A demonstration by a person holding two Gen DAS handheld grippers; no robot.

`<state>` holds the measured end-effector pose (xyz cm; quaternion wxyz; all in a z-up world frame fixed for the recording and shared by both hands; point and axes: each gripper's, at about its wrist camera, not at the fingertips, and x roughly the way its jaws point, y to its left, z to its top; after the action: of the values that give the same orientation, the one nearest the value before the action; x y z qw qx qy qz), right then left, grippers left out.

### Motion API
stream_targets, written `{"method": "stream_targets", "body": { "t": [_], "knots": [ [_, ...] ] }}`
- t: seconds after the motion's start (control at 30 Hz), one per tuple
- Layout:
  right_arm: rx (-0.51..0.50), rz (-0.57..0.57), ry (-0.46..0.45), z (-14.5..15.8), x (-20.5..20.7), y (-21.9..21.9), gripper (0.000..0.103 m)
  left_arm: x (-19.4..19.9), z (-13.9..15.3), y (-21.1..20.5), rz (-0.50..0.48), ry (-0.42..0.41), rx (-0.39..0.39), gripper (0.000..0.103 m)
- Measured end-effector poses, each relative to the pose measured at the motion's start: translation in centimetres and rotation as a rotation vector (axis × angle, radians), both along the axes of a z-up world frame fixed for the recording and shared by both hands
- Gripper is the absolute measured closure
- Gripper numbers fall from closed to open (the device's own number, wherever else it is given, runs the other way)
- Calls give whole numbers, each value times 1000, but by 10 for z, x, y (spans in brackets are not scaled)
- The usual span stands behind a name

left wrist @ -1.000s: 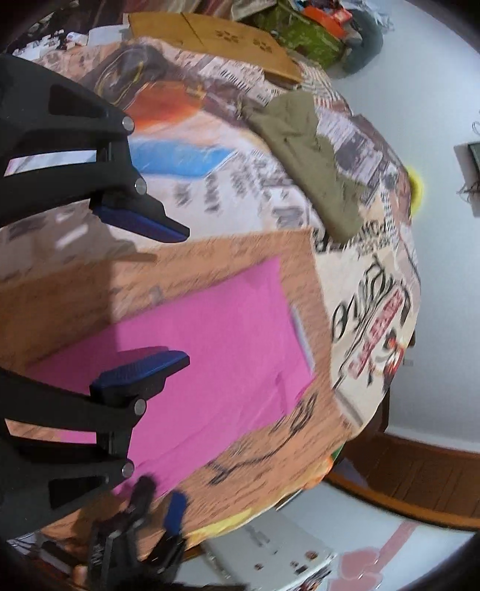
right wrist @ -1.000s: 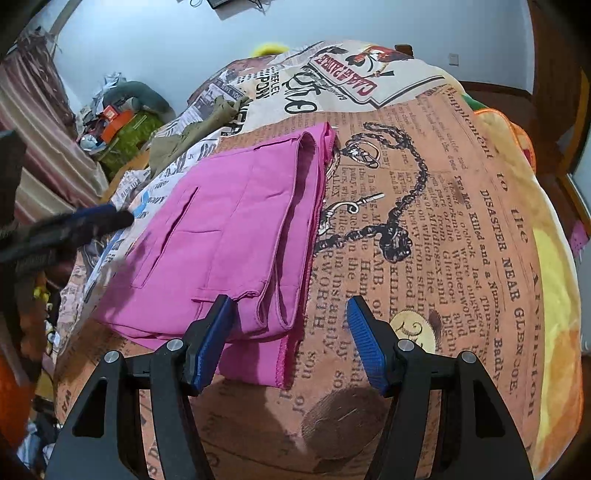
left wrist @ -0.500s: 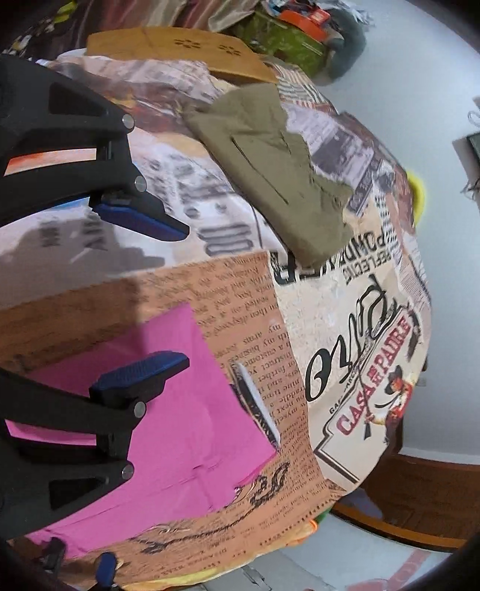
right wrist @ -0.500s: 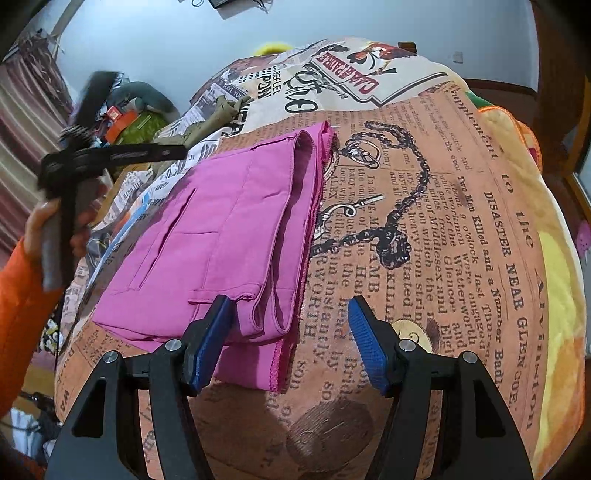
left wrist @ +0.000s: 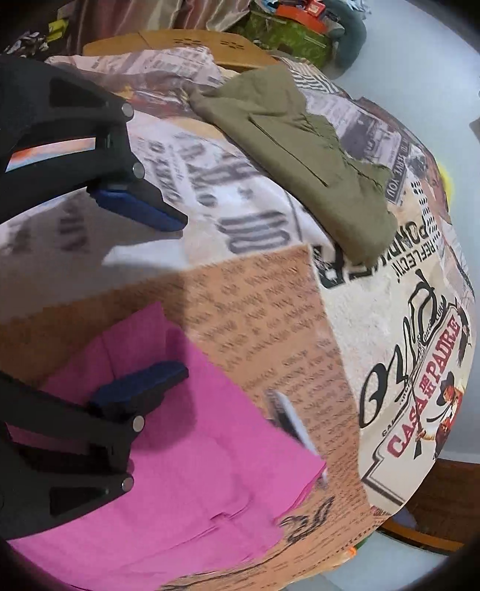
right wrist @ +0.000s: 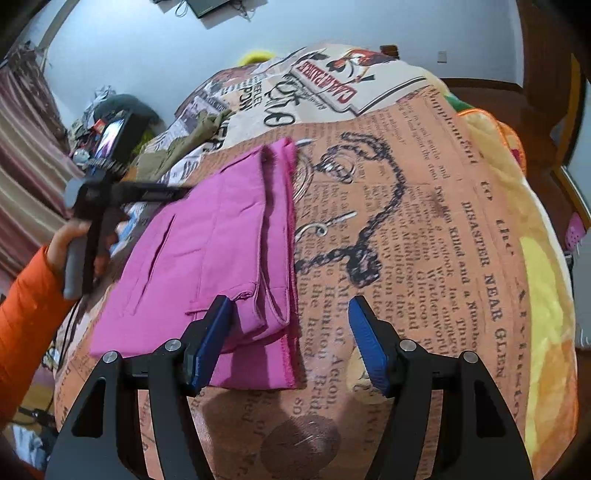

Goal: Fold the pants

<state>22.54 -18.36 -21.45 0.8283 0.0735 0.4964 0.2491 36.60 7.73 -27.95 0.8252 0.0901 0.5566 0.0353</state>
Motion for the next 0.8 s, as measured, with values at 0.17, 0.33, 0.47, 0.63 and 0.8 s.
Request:
{"method": "stream_targets", "body": {
  "t": [0.17,0.33,0.47,0.63,0.8],
  "knots": [
    [20,-38,-30,15,2,-10,41,-40,12,12,11,-3,-7,29],
    [21,-59,-45,26,-2,-15,41,-86,24,14,-5,-22,4,28],
    [11,-51,-53,30,-9,-13,41,-119,31,7,-29,-40,-6,28],
    [10,-31,-56,32,-19,-4,41,-146,33,-4,-23,-33,-84,28],
    [-1,-3,-71,35,-27,6,41,-163,41,-15,-33,-67,-62,28]
  ]
}}
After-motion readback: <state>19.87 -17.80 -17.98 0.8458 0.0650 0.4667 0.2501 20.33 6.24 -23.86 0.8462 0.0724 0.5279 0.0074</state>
